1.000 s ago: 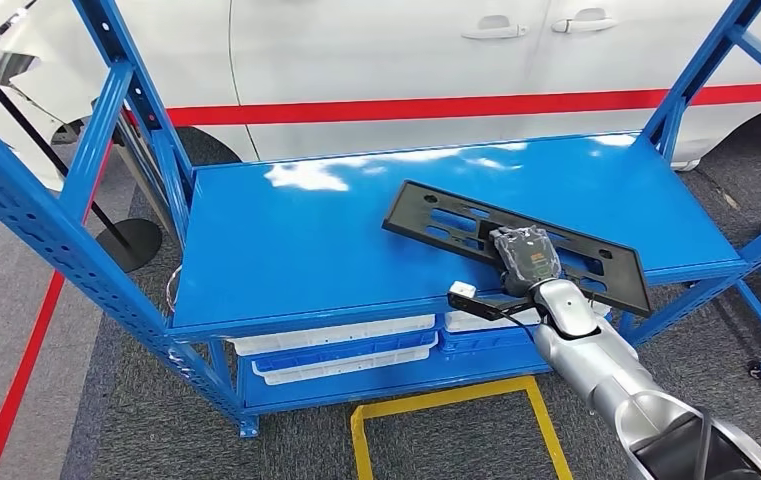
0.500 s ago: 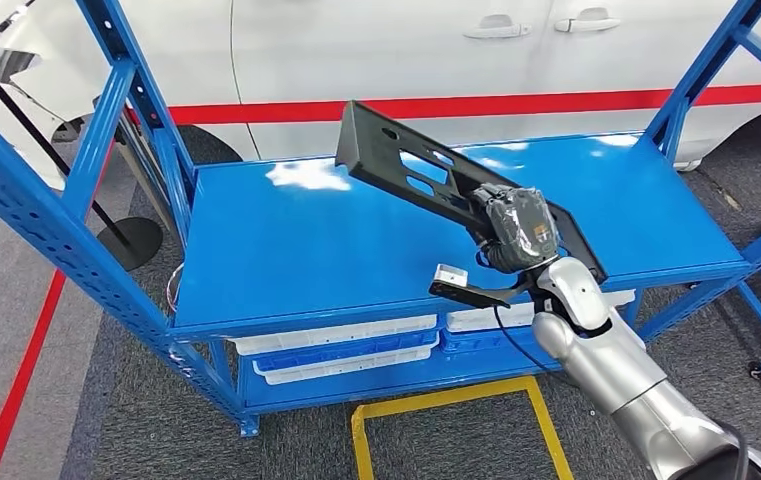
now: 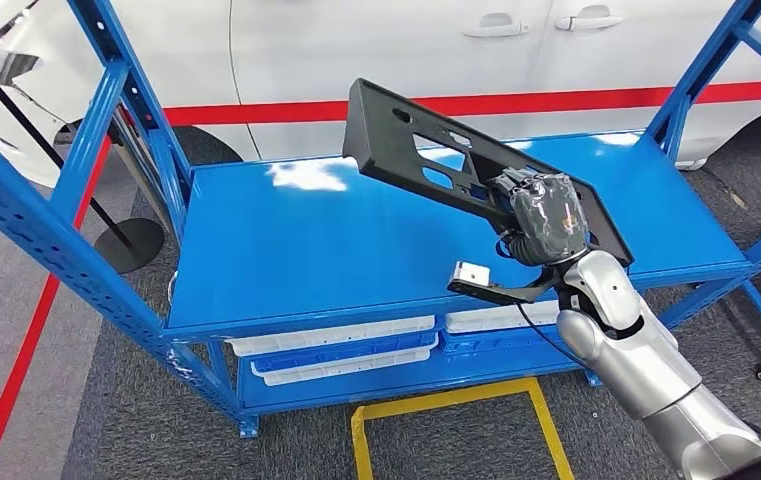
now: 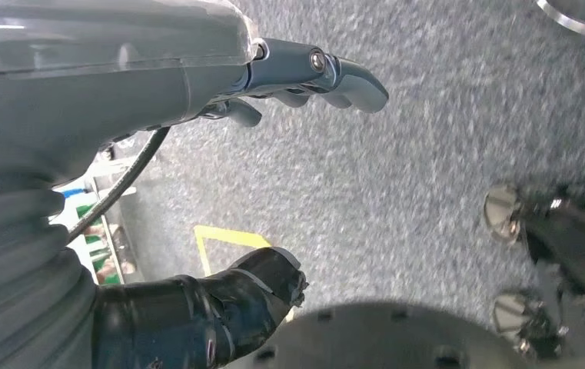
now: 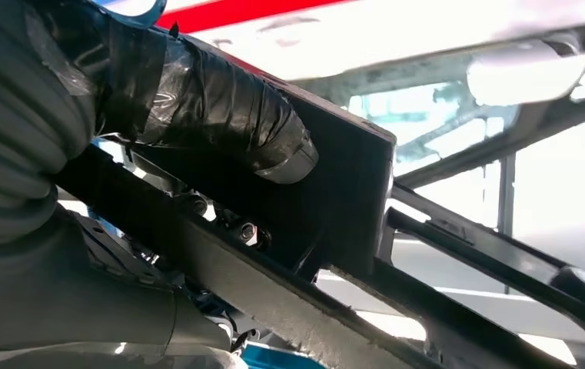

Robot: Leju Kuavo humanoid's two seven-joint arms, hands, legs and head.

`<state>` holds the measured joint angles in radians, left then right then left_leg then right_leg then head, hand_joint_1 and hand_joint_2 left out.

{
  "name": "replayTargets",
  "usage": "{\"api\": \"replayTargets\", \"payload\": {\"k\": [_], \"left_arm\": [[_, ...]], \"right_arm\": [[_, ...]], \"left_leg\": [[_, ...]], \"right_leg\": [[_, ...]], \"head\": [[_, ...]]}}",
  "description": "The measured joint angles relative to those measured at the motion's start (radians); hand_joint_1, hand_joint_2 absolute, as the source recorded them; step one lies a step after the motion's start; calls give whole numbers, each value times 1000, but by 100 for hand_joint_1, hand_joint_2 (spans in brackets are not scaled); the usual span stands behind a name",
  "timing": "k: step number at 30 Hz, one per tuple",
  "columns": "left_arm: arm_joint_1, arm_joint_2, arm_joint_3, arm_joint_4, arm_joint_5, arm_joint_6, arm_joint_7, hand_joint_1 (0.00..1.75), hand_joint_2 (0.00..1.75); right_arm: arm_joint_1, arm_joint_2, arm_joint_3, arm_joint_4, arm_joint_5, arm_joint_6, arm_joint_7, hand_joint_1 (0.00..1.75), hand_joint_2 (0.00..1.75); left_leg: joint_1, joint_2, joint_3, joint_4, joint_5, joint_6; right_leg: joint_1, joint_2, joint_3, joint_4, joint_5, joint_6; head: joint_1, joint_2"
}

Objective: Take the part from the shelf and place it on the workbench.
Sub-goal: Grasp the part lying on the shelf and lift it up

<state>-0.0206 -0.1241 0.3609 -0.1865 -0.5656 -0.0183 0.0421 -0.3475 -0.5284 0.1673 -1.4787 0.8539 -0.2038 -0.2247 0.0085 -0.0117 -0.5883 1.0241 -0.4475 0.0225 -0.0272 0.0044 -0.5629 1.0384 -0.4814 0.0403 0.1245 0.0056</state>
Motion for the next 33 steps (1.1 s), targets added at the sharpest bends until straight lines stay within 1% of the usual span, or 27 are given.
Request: {"api": "replayTargets", "payload": {"k": [2, 3, 4, 5, 7, 8, 9, 10, 13, 14, 15, 17, 18, 19, 20, 22, 23, 24, 25, 26, 27, 28, 29, 30, 31, 32, 33], "left_arm": [[0, 0, 0, 0, 0, 0, 0, 0, 175], [1, 0, 0, 0, 0, 0, 0, 0, 175], [1, 0, 0, 0, 0, 0, 0, 0, 175], [0, 0, 0, 0, 0, 0, 0, 0, 175], [-1, -1, 0, 0, 0, 0, 0, 0, 175], [-1, -1, 0, 0, 0, 0, 0, 0, 175], [-2, -1, 0, 0, -1, 0, 0, 0, 175], [-2, -1, 0, 0, -2, 0, 0, 0, 175], [-3, 1, 0, 0, -8, 0, 1, 0, 175], [-3, 1, 0, 0, -10, 0, 1, 0, 175], [-4, 1, 0, 0, -12, 0, 1, 0, 175], [-5, 0, 0, 0, -13, -1, 2, 0, 175], [-5, -2, 0, 0, -15, -1, 2, 0, 175], [-6, -3, 0, 0, -17, -2, 2, 0, 175], [-5, -4, 0, 0, -19, -2, 3, 0, 175], [-4, -5, 0, 0, -22, -2, 3, 0, 175], [-3, -5, 0, 0, -25, -2, 3, 0, 175], [-3, -5, 0, 0, -27, -3, 3, 0, 175], [-3, -5, 0, 0, -29, -3, 3, 0, 175], [-3, -6, 0, 0, -30, -3, 3, 0, 175], [-3, -6, 0, 0, -31, -3, 3, 0, 175], [-3, -6, 0, -1, -31, -3, 3, 0, 175], [-3, -7, 0, -1, -32, -3, 3, 0, 175], [-3, -7, 0, -1, -33, -3, 3, 0, 175], [-3, -7, 0, -2, -34, -3, 3, 0, 175], [-3, -7, 0, -2, -35, -3, 3, 0, 175], [-4, -7, 0, -2, -37, -3, 3, 0, 175]], "right_arm": [[3, -3, -1, -2, 0, 2, 0, 175, 175], [3, -3, -1, -4, 0, 2, 0, 175, 175], [3, -4, -1, -6, 0, 2, 0, 175, 175], [3, -4, -2, -8, 0, 2, 0, 175, 175], [4, -5, -2, -11, 0, 3, 0, 175, 175], [5, -5, -2, -11, 0, 3, 0, 175, 175], [7, -5, -2, -11, 0, 3, 0, 175, 175], [8, -5, -2, -11, 0, 3, 0, 175, 175], [8, -7, -2, -11, 2, 7, 1, 175, 175], [8, -9, -2, -12, 3, 10, 1, 175, 175], [7, -10, -2, -12, 4, 14, 2, 175, 175], [5, -12, -1, -13, 6, 22, 4, 175, 175], [5, -14, -1, -13, 6, 26, 5, 175, 175], [4, -16, -1, -13, 6, 29, 6, 175, 175], [2, -18, -1, -12, 7, 32, 7, 175, 175], [-1, -21, 0, -11, 7, 37, 10, 175, 175], [-1, -22, 1, -9, 7, 38, 11, 175, 175], [-1, -22, 2, -7, 7, 39, 11, 175, 175], [-1, -22, 4, -5, 7, 39, 11, 175, 175], [-2, -22, 5, -4, 7, 39, 11, 175, 175], [-5, -22, 6, -3, 7, 39, 11, 175, 175], [-10, -22, 7, -2, 7, 39, 11, 175, 175], [-16, -21, 8, -2, 7, 39, 11, 175, 175], [-22, -21, 9, -1, 7, 40, 12, 175, 175], [-28, -20, 10, 0, 6, 40, 12, 175, 175], [-32, -20, 12, 1, 6, 41, 12, 175, 175], [-35, -20, 15, 3, 6, 41, 12, 175, 175]], "left_leg": [[1, -1, -6, 4, 1, -11], [1, 0, -12, 14, -9, -16], [2, 2, -24, 40, -35, -20], [4, 4, -43, 87, -73, -24], [4, 6, -88, 217, -154, -28], [4, 6, -101, 267, -176, -28], [3, 6, -98, 286, -180, -26], [2, 6, -75, 266, -166, -22], [-7, 8, 57, 64, -102, 2], [-11, 9, 83, 16, -91, 8], [-14, 10, 92, -7, -87, 10], [-16, 12, 85, -17, -69, 15], [-13, 15, 82, -26, -57, 20], [-11, 18, 76, -34, -43, 27], [-7, 24, 68, -41, -28, 33], [-7, 33, 45, -42, -8, 39], [-7, 39, 31, -40, 0, 38], [-7, 45, 17, -36, 7, 36], [-5, 52, 2, -29, 13, 33], [-4, 59, -12, -22, 18, 30], [-2, 66, -24, -12, 21, 26], [-2, 72, -36, -2, 23, 21], [-3, 79, -45, 7, 26, 15], [-4, 86, -51, 13, 29, 7], [-5, 92, -54, 16, 35, -1], [-5, 100, -55, 16, 41, -8], [-3, 100, -57, 19, 40, -16]], "right_leg": [[0, -1, -9, -1, 7, -12], [-1, -2, -15, -2, 12, -21], [-2, -4, -21, -3, 18, -30], [-2, -5, -28, -4, 24, -40], [4, -7, -46, -2, 35, -53], [8, -8, -56, -1, 42, -56], [11, -9, -65, 1, 48, -57], [15, -9, -74, 3, 53, -57], [22, -9, -92, 7, 71, -54], [23, -10, -94, 6, 78, -50], [21, -11, -95, 4, 85, -44], [20, -12, -97, -3, 100, -32], [19, -10, -101, -2, 97, -26], [18, -8, -109, 12, 76, -21], [17, -6, -122, 46, 38, -17], [10, -5, -154, 160, -58, -8], [6, -5, -165, 219, -85, -3], [2, -5, -165, 257, -88, 3], [-2, -6, -150, 265, -73, 9], [-6, -11, -118, 238, -46, 14], [-11, -20, -73, 184, -23, 19], [-9, -36, -24, 117, -18, 23], [-7, -50, 11, 63, -22, 20], [-2, -58, 30, 25, -32, 14], [4, -60, 34, 8, -41, 5], [4, -51, 26, 6, -35, -9], [4, -45, 19, 3, -28, -19]], "head": [[0, 0], [0, 0], [0, 0], [0, 0], [-1, 0], [-1, 0], [-1, 0], [-1, 0], [-1, 0], [-1, 0], [-1, 0], [-1, 0], [0, 0], [0, 0], [0, 0], [0, 0], [0, 0], [0, 0], [0, 0], [0, 0], [0, 0], [1, 0], [1, 0], [0, 0], [0, 0], [0, 0], [0, 0]]}}
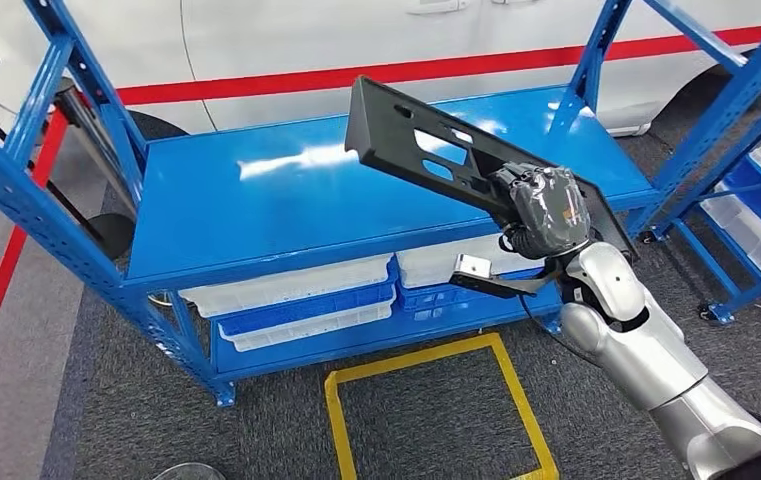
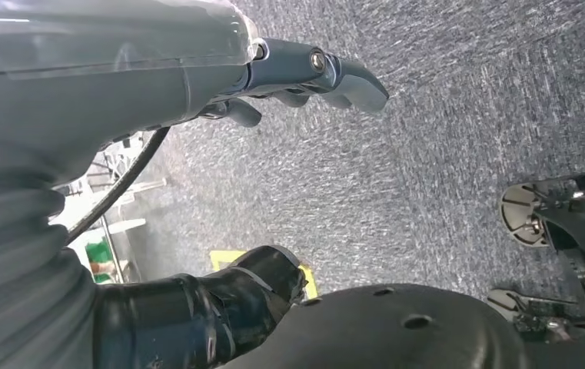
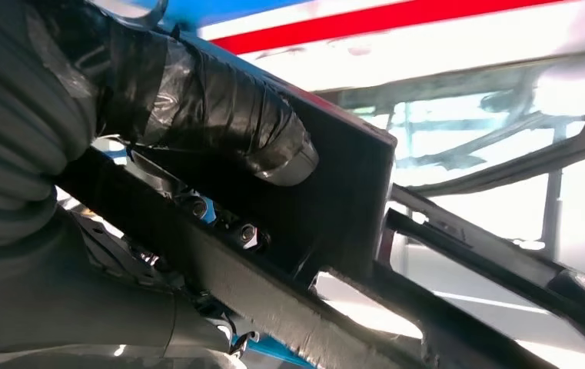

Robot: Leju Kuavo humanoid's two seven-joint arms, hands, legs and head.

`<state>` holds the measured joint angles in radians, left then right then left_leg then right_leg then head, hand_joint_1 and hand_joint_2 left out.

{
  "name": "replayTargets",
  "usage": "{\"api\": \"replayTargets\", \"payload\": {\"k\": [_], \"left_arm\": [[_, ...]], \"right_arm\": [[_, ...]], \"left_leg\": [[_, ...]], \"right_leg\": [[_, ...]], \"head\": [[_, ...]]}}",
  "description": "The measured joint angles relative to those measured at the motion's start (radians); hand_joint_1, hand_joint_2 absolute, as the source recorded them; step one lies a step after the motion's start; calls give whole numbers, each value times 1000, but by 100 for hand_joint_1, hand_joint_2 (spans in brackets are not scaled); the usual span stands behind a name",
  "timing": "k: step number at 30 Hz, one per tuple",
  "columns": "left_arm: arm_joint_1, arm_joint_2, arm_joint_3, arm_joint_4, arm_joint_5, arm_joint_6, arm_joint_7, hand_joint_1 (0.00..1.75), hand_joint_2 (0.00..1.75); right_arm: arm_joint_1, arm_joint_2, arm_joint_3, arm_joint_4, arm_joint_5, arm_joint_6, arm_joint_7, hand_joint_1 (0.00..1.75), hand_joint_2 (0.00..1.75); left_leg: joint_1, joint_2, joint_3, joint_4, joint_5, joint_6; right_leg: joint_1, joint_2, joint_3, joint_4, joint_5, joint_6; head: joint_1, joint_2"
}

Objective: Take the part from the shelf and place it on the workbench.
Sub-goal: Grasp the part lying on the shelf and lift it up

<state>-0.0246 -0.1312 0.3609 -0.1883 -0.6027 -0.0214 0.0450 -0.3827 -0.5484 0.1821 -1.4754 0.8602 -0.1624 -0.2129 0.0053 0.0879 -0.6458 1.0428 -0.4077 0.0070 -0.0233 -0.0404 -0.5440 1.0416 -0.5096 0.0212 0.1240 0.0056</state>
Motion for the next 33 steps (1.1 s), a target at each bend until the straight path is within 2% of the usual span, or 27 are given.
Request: {"api": "replayTargets", "payload": {"k": [1, 3, 5, 6, 7, 8, 10, 12, 13, 14, 15, 16, 17, 18, 20, 21, 22, 23, 24, 25, 26, 27, 28, 29, 31, 32, 33], "left_arm": [[1, 0, 0, 0, -2, 0, 0, 0, 175], [2, 0, 0, 0, -5, 0, 0, 0, 175], [3, 0, 0, 0, -7, 0, 0, 0, 175], [3, 0, 0, 0, -8, -1, 0, 0, 175], [2, 0, 0, 0, -8, -1, 0, 0, 175], [1, 0, 0, 0, -8, -1, 0, 0, 175], [0, 1, 0, 0, -9, -1, 0, 0, 175], [0, 4, 0, -1, -10, -2, 0, 0, 175], [1, 5, 1, -1, -11, -2, 0, 0, 175], [0, 6, 1, -1, -11, -3, 0, 0, 175], [0, 5, 1, -1, -11, -3, 0, 0, 175], [-2, 4, 2, -1, -11, -3, 0, 0, 175], [-2, 3, 3, -1, -11, -3, 0, 0, 175], [-2, 2, 4, -1, -11, -3, 0, 0, 175], [1, 3, 6, -1, -11, -3, 1, 0, 175], [3, 3, 6, -1, -11, -3, 2, 0, 175], [3, 4, 6, -1, -12, -2, 3, 0, 175], [2, 4, 7, -1, -12, -3, 3, 0, 175], [1, 4, 7, -1, -12, -3, 2, 0, 175], [0, 4, 7, -1, -12, -3, 2, 0, 175], [-1, 5, 7, -2, -12, -3, 2, 0, 175], [-2, 5, 7, -2, -12, -3, 2, 0, 175], [-2, 6, 8, -3, -12, -3, 2, 0, 175], [-2, 6, 9, -3, -12, -3, 2, 0, 175], [-2, 5, 11, -3, -12, -3, 2, 0, 175], [-1, 5, 12, -3, -12, -3, 3, 0, 175], [0, 5, 13, -3, -12, -3, 3, 0, 175]], "right_arm": [[-3, 0, 3, 2, 0, 1, 0, 175, 175], [-10, 2, 10, 5, 0, 3, 0, 175, 175], [-14, 4, 17, 8, 0, 5, 0, 175, 175], [-15, 5, 20, 10, 1, 6, 0, 175, 175], [-16, 6, 23, 13, 1, 8, 0, 175, 175], [-16, 6, 26, 15, 1, 9, 0, 175, 175], [-17, 6, 30, 17, 2, 11, 2, 175, 175], [-19, 6, 33, 18, 2, 11, 5, 175, 175], [-19, 6, 35, 18, 3, 11, 7, 175, 175], [-19, 6, 36, 18, 3, 11, 9, 175, 175], [-17, 5, 37, 18, 3, 11, 11, 175, 175], [-14, 4, 37, 19, 3, 11, 14, 175, 175], [-12, 1, 37, 19, 3, 11, 16, 175, 175], [-11, -1, 37, 19, 3, 10, 17, 175, 175], [-8, -3, 37, 19, 3, 10, 19, 175, 175], [-6, -3, 37, 19, 3, 10, 20, 175, 175], [-3, -3, 37, 20, 3, 10, 21, 175, 175], [-1, -3, 38, 20, 3, 10, 21, 175, 175], [0, -3, 38, 20, 3, 10, 21, 175, 175], [0, -3, 38, 20, 3, 10, 21, 175, 175], [-1, -3, 38, 19, 3, 10, 21, 175, 175], [-1, -3, 38, 18, 3, 10, 21, 175, 175], [-1, -3, 38, 18, 3, 10, 21, 175, 175], [-1, -3, 38, 17, 3, 10, 21, 175, 175], [1, -4, 37, 17, 3, 10, 22, 175, 175], [2, -4, 37, 17, 3, 10, 23, 175, 175], [2, -5, 36, 16, 3, 10, 23, 175, 175]], "left_leg": [[2, -12, -5, 9, -15, -7], [5, -56, -27, 82, -100, -16], [5, -82, -51, 201, -195, -16], [4, -84, -53, 245, -214, -13], [3, -84, -44, 265, -212, -9], [1, -86, -18, 252, -191, -2], [-8, -111, 71, 141, -144, 23], [-14, -148, 158, 8, -139, 43], [-16, -159, 179, -29, -143, 48], [-18, -155, 185, -48, -142, 48], [-16, -145, 183, -55, -129, 50], [-14, -133, 181, -67, -115, 54], [-12, -119, 177, -78, -100, 58], [-9, -104, 170, -88, -84, 61], [-12, -75, 145, -87, -65, 63], [-12, -61, 129, -82, -57, 61], [-11, -46, 112, -75, -50, 59], [-10, -32, 94, -66, -44, 55], [-8, -19, 76, -54, -40, 50], [-6, -7, 59, -39, -37, 45], [-6, 2, 44, -25, -36, 39], [-7, 11, 34, -14, -34, 32], [-8, 19, 27, -5, -32, 25], [-9, 26, 24, -2, -27, 18], [-5, 34, 18, 2, -19, 5], [-1, 19, 12, 9, -31, -3], [2, -7, 3, 28, -59, -9]], "right_leg": [[-1, 6, -8, -1, 10, -11], [-1, 20, -31, -3, 33, -30], [4, 40, -62, -2, 57, -40], [8, 50, -78, -1, 69, -41], [11, 60, -94, 0, 81, -41], [14, 71, -109, 1, 92, -41], [17, 92, -135, 3, 115, -39], [17, 110, -151, 0, 138, -32], [13, 119, -154, -5, 150, -26], [11, 128, -155, -12, 163, -19], [9, 137, -156, -19, 174, -12], [10, 133, -161, -19, 171, -7], [12, 120, -169, -5, 148, -4], [14, 99, -182, 28, 107, -1], [9, 61, -210, 145, 6, 7], [3, 53, -219, 207, -18, 14], [-3, 48, -219, 253, -16, 21], [-11, 44, -207, 272, 8, 29], [-18, 38, -177, 257, 39, 37], [-25, 24, -131, 210, 55, 46], [-24, 3, -78, 145, 46, 53], [-20, -13, -36, 86, 27, 49], [-15, -25, -10, 41, 4, 41], [-8, -26, -1, 20, -8, 28], [-5, -11, -17, 14, 4, -1], [-4, -3, -28, 13, 14, -13], [-4, 5, -40, 12, 25, -23]], "head": [[0, 0], [0, 0], [0, 0], [0, 0], [0, 0], [-1, 0], [-1, 0], [-1, 0], [-1, 0], [-1, 0], [-1, 0], [-1, 0], [0, 0], [0, 0], [1, 0], [2, 0], [1, 0], [1, 0], [1, 0], [1, 0], [2, 0], [2, 0], [3, 0], [3, 0], [3, 0], [2, 0], [2, 0]]}}
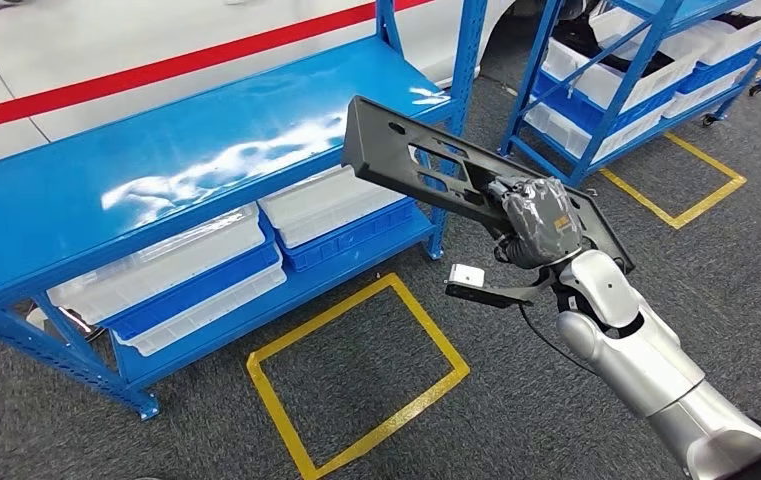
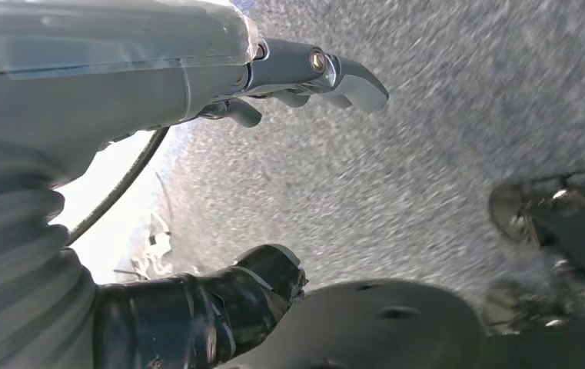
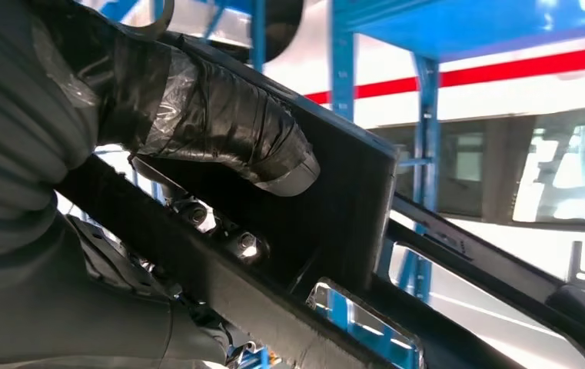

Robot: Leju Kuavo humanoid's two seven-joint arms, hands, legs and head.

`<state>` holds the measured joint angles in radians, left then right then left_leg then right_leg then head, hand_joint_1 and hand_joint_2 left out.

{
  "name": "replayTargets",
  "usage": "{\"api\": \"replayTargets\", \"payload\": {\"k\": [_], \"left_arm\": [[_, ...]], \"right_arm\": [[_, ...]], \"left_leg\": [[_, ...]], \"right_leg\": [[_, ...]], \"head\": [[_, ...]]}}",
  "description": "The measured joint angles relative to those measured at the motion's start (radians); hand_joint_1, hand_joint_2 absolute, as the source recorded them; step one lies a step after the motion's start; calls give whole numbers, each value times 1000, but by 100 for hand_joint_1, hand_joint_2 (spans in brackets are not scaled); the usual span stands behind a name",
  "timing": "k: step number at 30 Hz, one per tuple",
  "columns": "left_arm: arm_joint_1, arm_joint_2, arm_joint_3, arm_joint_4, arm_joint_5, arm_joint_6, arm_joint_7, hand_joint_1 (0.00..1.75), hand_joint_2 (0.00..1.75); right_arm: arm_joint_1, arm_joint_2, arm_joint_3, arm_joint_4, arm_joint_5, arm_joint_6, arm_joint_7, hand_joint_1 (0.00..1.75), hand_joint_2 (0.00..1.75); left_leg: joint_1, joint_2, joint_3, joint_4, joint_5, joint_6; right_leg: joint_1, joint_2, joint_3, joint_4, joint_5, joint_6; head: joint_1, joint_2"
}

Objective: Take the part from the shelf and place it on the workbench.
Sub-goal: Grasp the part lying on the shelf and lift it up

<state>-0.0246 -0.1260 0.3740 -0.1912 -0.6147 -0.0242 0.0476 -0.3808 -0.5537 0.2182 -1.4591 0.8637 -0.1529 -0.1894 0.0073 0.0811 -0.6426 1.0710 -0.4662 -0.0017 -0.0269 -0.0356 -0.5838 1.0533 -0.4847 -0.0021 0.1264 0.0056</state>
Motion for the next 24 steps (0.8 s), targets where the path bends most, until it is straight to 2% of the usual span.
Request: {"api": "replayTargets", "payload": {"k": [2, 3, 4, 5, 6, 7, 8, 9, 10, 11, 12, 14, 15, 16, 17, 18, 19, 20, 21, 22, 23, 24], "left_arm": [[5, 0, 2, 0, -1, 0, 0, 0, 175], [6, 0, 3, 0, -1, -1, 0, 0, 175], [8, 0, 4, 0, -2, -1, 0, 0, 175], [8, 0, 6, 0, -2, -2, 0, 0, 175], [7, 0, 7, 0, -2, -2, 0, 0, 175], [5, 0, 8, 0, -2, -2, 0, 0, 175], [4, 0, 9, 0, -2, -2, 0, 0, 175], [3, 3, 10, 0, -3, -2, 0, 0, 175], [3, 4, 10, 0, -4, -2, 0, 0, 175], [3, 6, 10, 0, -6, -2, 0, 0, 175], [3, 7, 10, 0, -8, -3, 0, 0, 175], [2, 6, 10, 0, -12, -4, 0, 0, 175], [1, 5, 11, 0, -13, -4, 0, 0, 175], [0, 4, 11, 0, -14, -4, 0, 0, 175], [0, 4, 11, 0, -14, -5, 0, 0, 175], [2, 5, 11, 0, -14, -5, -1, 0, 175], [3, 5, 12, 0, -15, -5, -1, 0, 175], [4, 6, 12, 0, -15, -5, -1, 0, 175], [5, 6, 13, 0, -16, -6, -1, 0, 175], [4, 6, 13, 0, -16, -7, -2, 0, 175], [3, 6, 14, 0, -16, -7, -2, 0, 175], [2, 6, 14, 0, -16, -8, -2, 0, 175]], "right_arm": [[2, -1, -2, -3, 0, -1, 0, 175, 175], [4, -1, -3, -4, 0, -1, 1, 175, 175], [8, -2, -5, -6, 0, -1, 1, 175, 175], [13, -2, -8, -6, 0, -1, 1, 175, 175], [19, -3, -11, -6, 0, -1, 1, 175, 175], [25, -6, -15, -6, 0, -2, 1, 175, 175], [32, -10, -20, -8, 0, -2, 1, 175, 175], [37, -14, -26, -10, 0, -3, 2, 175, 175], [44, -19, -32, -13, 0, -4, 2, 175, 175], [50, -24, -39, -18, 0, -6, 3, 175, 175], [57, -29, -46, -22, 0, -8, 4, 175, 175], [74, -40, -58, -33, 0, -11, 7, 175, 175], [82, -45, -63, -37, 1, -10, 9, 175, 175], [88, -50, -68, -41, 2, -10, 11, 175, 175], [92, -53, -71, -45, 5, -9, 14, 175, 175], [93, -54, -74, -47, 10, -8, 17, 175, 175], [95, -55, -75, -49, 15, -7, 20, 175, 175], [98, -55, -75, -50, 19, -7, 23, 175, 175], [101, -55, -75, -51, 21, -6, 24, 175, 175], [104, -55, -75, -51, 22, -5, 25, 175, 175], [105, -55, -75, -52, 20, -2, 26, 175, 175], [106, -55, -76, -54, 17, 4, 27, 175, 175]], "left_leg": [[2, -58, -22, 88, -97, -4], [1, -71, -32, 148, -146, 0], [-1, -77, -36, 202, -179, 5], [-4, -78, -30, 236, -190, 13], [-8, -79, -11, 237, -177, 23], [-15, -83, 23, 205, -149, 35], [-23, -96, 69, 148, -118, 50], [-30, -117, 119, 75, -103, 66], [-34, -138, 162, 5, -98, 76], [-37, -155, 189, -45, -98, 81], [-39, -162, 201, -74, -101, 82], [-38, -144, 200, -100, -74, 81], [-36, -131, 197, -116, -56, 83], [-32, -116, 191, -131, -35, 85], [-29, -101, 182, -143, -16, 86], [-31, -86, 169, -146, -2, 85], [-32, -70, 154, -145, 8, 84], [-32, -55, 138, -139, 16, 82], [-32, -41, 120, -132, 22, 79], [-31, -27, 101, -122, 27, 77], [-31, -14, 82, -110, 31, 73], [-30, -2, 65, -98, 34, 69]], "right_leg": [[3, 19, -28, -1, 24, -14], [7, 30, -44, -1, 36, -18], [12, 43, -61, 0, 49, -21], [17, 56, -77, 0, 61, -23], [22, 68, -91, 1, 73, -24], [25, 80, -104, 1, 84, -24], [27, 91, -115, 1, 96, -24], [29, 101, -124, 0, 107, -23], [28, 110, -131, -1, 119, -21], [25, 119, -134, -7, 132, -16], [20, 129, -135, -15, 145, -10], [14, 150, -136, -42, 177, 4], [16, 146, -139, -50, 177, 8], [18, 129, -148, -41, 154, 11], [19, 104, -160, -9, 110, 14], [18, 75, -174, 47, 52, 18], [14, 56, -187, 115, 2, 24], [8, 46, -194, 179, -26, 29], [2, 41, -193, 225, -29, 36], [-3, 37, -178, 243, -13, 42], [-9, 32, -147, 227, 11, 48], [-14, 20, -99, 180, 27, 54]], "head": [[-1, 0], [-1, 0], [-1, 0], [-1, 0], [-1, 0], [-1, 0], [-1, 0], [-1, 0], [0, 0], [0, 0], [0, 0], [-1, 0], [-1, 0], [0, 0], [0, 0], [1, 0], [1, 0], [1, 0], [1, 0], [1, 0], [1, 0], [1, 0]]}}
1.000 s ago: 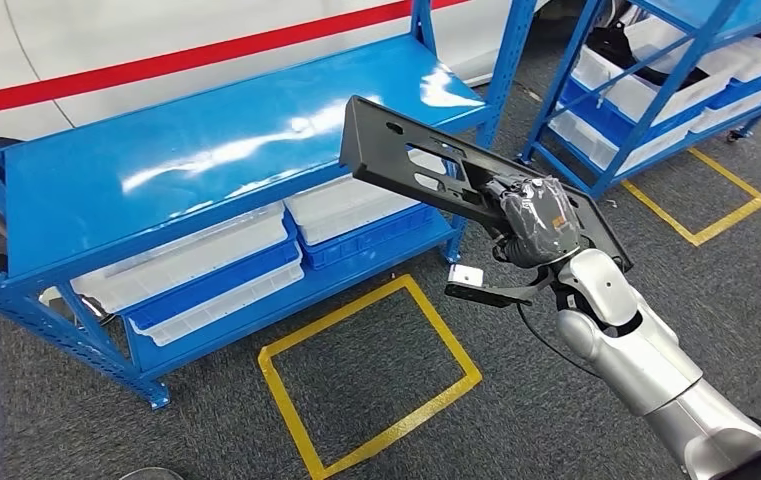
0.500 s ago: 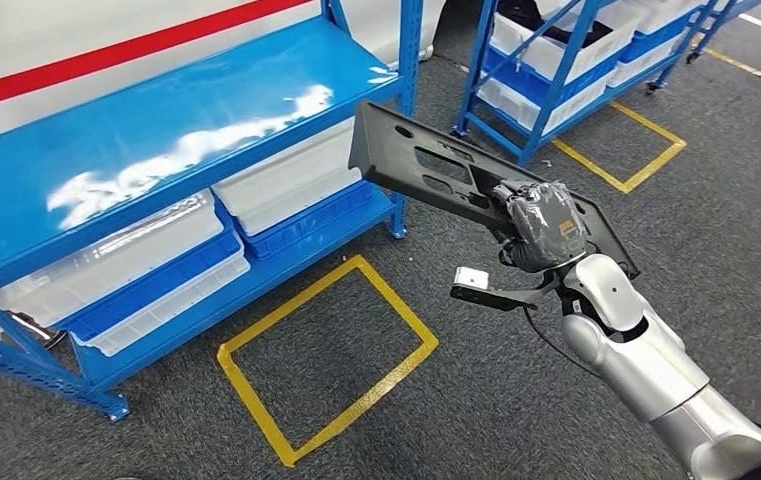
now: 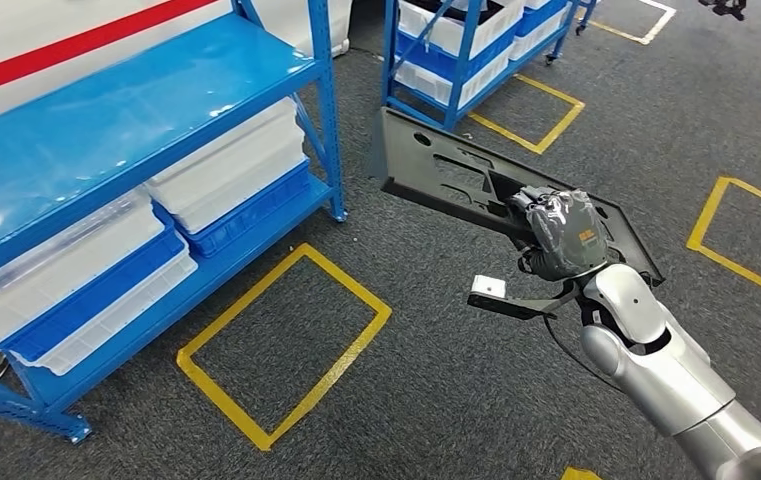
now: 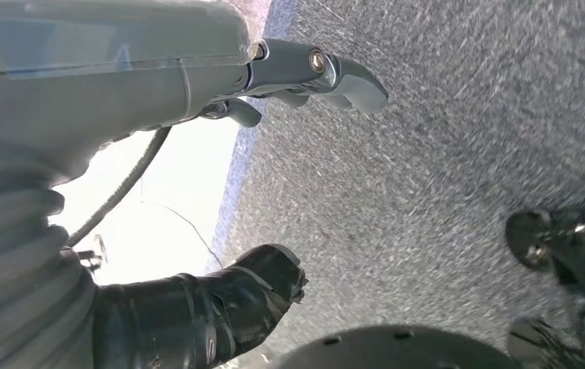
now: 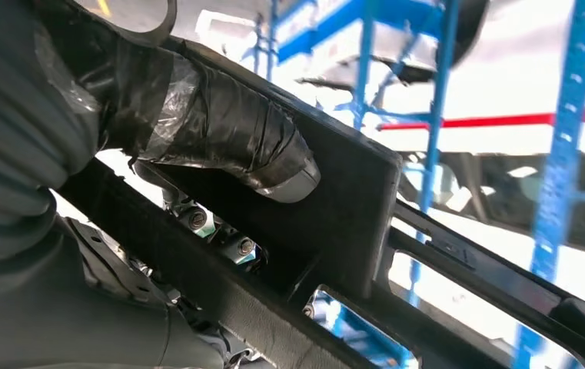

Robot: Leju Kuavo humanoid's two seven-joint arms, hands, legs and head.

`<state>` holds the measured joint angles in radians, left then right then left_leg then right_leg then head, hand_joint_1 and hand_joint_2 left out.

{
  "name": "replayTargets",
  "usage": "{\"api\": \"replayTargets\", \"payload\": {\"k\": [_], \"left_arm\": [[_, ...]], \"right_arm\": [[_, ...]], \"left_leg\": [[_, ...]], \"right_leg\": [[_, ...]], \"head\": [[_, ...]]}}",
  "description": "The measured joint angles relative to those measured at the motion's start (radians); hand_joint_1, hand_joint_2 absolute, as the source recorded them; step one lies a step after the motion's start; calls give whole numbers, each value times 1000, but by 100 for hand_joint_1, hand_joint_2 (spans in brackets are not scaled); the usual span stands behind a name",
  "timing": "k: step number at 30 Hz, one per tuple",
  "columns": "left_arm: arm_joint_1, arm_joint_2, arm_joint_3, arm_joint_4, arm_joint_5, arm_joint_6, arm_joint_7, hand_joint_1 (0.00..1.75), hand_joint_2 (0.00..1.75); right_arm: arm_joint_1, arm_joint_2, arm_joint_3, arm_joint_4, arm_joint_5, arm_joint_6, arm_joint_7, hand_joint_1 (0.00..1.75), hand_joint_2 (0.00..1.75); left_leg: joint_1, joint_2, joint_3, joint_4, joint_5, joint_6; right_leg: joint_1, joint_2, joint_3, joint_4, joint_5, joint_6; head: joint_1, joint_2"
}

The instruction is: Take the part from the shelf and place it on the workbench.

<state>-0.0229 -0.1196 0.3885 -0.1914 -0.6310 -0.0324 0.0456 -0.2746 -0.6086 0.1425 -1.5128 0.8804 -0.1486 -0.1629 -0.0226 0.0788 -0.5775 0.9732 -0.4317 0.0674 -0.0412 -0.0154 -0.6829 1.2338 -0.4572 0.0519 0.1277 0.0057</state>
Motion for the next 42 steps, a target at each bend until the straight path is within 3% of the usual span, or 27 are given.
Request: {"api": "replayTargets", "payload": {"k": [1, 2, 4, 6, 7, 8, 10, 12, 13, 14, 15, 18, 20, 22, 23, 24, 26, 28, 29, 30, 32, 34, 35, 37, 39, 40, 42], "left_arm": [[0, 1, 1, 0, 0, -1, 0, 0, 175], [0, 2, 2, -1, 0, -2, 0, 0, 175], [0, 4, 4, -1, 0, -6, -1, 0, 175], [-1, 4, 6, -1, 0, -9, -1, 0, 175], [-1, 4, 7, -1, 0, -10, -1, 0, 175], [0, 4, 9, -1, 0, -10, -1, 0, 175], [2, 5, 12, -1, -1, -11, -1, 0, 175], [4, 4, 12, -1, -2, -13, 0, 0, 175], [5, 4, 13, -1, -3, -13, 0, 0, 175], [5, 4, 13, -1, -4, -13, 0, 0, 175], [4, 4, 14, -1, -5, -13, -1, 0, 175], [4, 5, 18, -1, -6, -13, -6, 0, 175], [4, 6, 20, -1, -6, -16, -17, 0, 175], [2, 4, 21, -1, -6, -20, -27, 0, 175], [1, 3, 21, -1, -6, -20, -29, 0, 175], [1, 1, 21, -1, -6, -20, -30, 0, 175], [3, 0, 22, -1, -6, -20, -33, 0, 175], [5, -1, 23, -1, -7, -19, -34, 0, 175], [4, -1, 23, -1, -7, -19, -34, 0, 175], [4, -1, 23, -1, -7, -19, -34, 0, 175], [1, -2, 24, -1, -7, -19, -34, 0, 175], [0, -4, 25, -1, -6, -19, -34, 0, 175], [0, -4, 26, -1, -6, -18, -34, 0, 175], [-2, -4, 28, -1, -4, -17, -34, 0, 175], [-3, -5, 28, -1, -2, -15, -35, 0, 175], [-2, -5, 29, -1, -1, -13, -35, 0, 175], [1, -5, 31, -1, 1, -11, -35, 0, 175]], "right_arm": [[-1, 0, -1, -1, -5, 8, 0, 175, 175], [-2, -1, -2, -4, -9, 16, 1, 175, 175], [-7, -2, -4, -6, -14, 28, 2, 175, 175], [-15, -5, -4, -7, -15, 38, 3, 175, 175], [-21, -6, -4, -7, -15, 42, 4, 175, 175], [-28, -6, -4, -6, -15, 45, 5, 175, 175], [-45, -6, -2, -6, -14, 52, 5, 175, 175], [-55, -6, -1, -5, -14, 55, 6, 175, 175], [-57, -6, 0, -3, -14, 56, 6, 175, 175], [-59, -6, 0, -2, -13, 57, 7, 175, 175], [-62, -6, 0, 0, -13, 59, 7, 175, 175], [-74, -7, 1, 2, -13, 62, 8, 175, 175], [-81, -9, 4, 3, -14, 64, 10, 175, 175], [-81, -17, 6, 5, -16, 66, 11, 175, 175], [-83, -21, 6, 6, -16, 67, 12, 175, 175], [-85, -26, 6, 8, -16, 68, 13, 175, 175], [-92, -29, 7, 10, -17, 70, 14, 175, 175], [-89, -29, 10, 14, -17, 72, 14, 175, 175], [-87, -29, 12, 16, -17, 72, 14, 175, 175], [-86, -29, 14, 18, -17, 73, 14, 175, 175], [-89, -30, 16, 19, -17, 73, 16, 175, 175], [-92, -31, 16, 19, -17, 74, 17, 175, 175], [-93, -32, 16, 19, -17, 73, 17, 175, 175], [-94, -36, 16, 19, -17, 73, 18, 175, 175], [-93, -42, 15, 19, -17, 73, 18, 175, 175], [-94, -44, 15, 19, -17, 73, 18, 175, 175], [-94, -45, 15, 18, -17, 73, 18, 175, 175]], "left_leg": [[0, 10, -16, 12, 2, -5], [-1, 20, -29, 23, 4, -10], [-1, 37, -43, 35, 13, -23], [4, 42, -50, 42, 18, -35], [8, 22, -56, 53, 4, -41], [11, -6, -68, 80, -24, -47], [15, -63, -103, 190, -115, -53], [15, -75, -129, 311, -180, -52], [15, -76, -124, 334, -187, -49], [15, -77, -100, 318, -174, -45], [15, -82, -61, 266, -149, -40], [15, -144, 62, 66, -94, -22], [13, -164, 80, 27, -89, -22], [13, -140, 80, 12, -73, -21], [15, -126, 80, 2, -63, -18], [16, -111, 79, -8, -52, -14], [16, -82, 68, -15, -40, -8], [14, -55, 50, -7, -35, -7], [13, -43, 41, -1, -34, -8], [13, -30, 32, 6, -33, -9], [14, -8, 19, 21, -34, -12], [10, 9, 11, 33, -36, -19], [9, 17, 10, 36, -36, -24], [8, 31, 11, 38, -35, -32], [12, 11, 5, 56, -53, -42], [14, -14, -9, 90, -79, -46], [18, -63, -61, 214, -153, -51]], "right_leg": [[0, -19, 54, -66, -3, 5], [4, -34, 100, -130, -16, 2], [17, -48, 138, -200, -43, -13], [21, -35, 126, -207, -34, -35], [21, -27, 120, -209, -27, -45], [20, -21, 112, -211, -19, -56], [20, -4, 92, -211, -1, -71], [25, 16, 70, -209, 15, -76], [28, 26, 60, -207, 22, -76], [29, 37, 50, -204, 28, -75], [30, 48, 41, -201, 34, -74], [27, 79, 20, -196, 50, -65], [20, 99, 11, -201, 66, -51], [16, 118, 7, -210, 81, -38], [18, 110, 1, -205, 75, -33], [22, 92, -12, -182, 54, -30], [26, 44, -58, -73, -21, -27], [22, 25, -92, 43, -78, -21], [20, 21, -86, 61, -85, -18], [18, 18, -60, 40, -75, -16], [16, -7, 36, -91, -41, -16], [25, -35, 99, -191, -23, -24], [30, -41, 105, -206, -25, -29], [34, -28, 100, -205, -18, -41], [30, -14, 97, -211, -8, -56], [27, -6, 95, -214, -2, -64], [28, 11, 85, -214, 8, -75]], "head": [[0, 0], [-1, 0], [-1, 0], [-2, 0], [-2, 0], [-2, 0], [-2, 0], [-3, 0], [-3, 0], [-3, 0], [-3, 0], [-2, 0], [-2, 0], [-2, 0], [-1, 0], [-1, 0], [0, 0], [0, 0], [0, 0], [0, 0], [0, 0], [0, 0], [0, 0], [0, 0], [0, 0], [0, 0], [-1, 0]]}}
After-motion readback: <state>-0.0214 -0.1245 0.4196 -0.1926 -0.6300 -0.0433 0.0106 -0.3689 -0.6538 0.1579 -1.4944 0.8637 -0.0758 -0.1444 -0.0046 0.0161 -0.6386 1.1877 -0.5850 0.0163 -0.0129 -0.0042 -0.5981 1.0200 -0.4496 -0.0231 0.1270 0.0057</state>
